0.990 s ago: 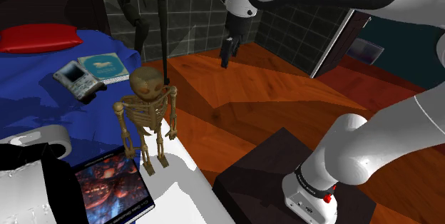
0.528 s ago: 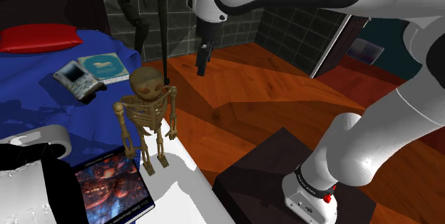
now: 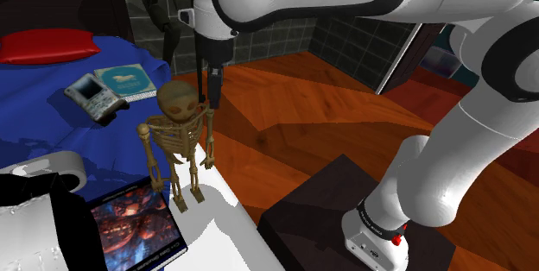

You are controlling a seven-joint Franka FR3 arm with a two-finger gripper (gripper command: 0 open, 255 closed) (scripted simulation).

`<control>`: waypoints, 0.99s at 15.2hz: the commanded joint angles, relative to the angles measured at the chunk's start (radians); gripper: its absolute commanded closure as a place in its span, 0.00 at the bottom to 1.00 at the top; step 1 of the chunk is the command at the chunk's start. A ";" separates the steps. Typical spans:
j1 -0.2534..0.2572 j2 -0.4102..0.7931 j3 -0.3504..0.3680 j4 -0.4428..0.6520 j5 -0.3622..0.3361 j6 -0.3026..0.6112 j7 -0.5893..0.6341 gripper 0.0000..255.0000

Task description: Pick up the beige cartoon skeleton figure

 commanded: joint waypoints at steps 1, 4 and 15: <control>0.007 0.014 0.007 0.000 0.000 0.013 -0.010 0.00; 0.007 0.017 0.007 -0.036 0.000 0.053 -0.011 0.00; 0.008 0.025 0.008 -0.075 -0.002 0.099 -0.010 1.00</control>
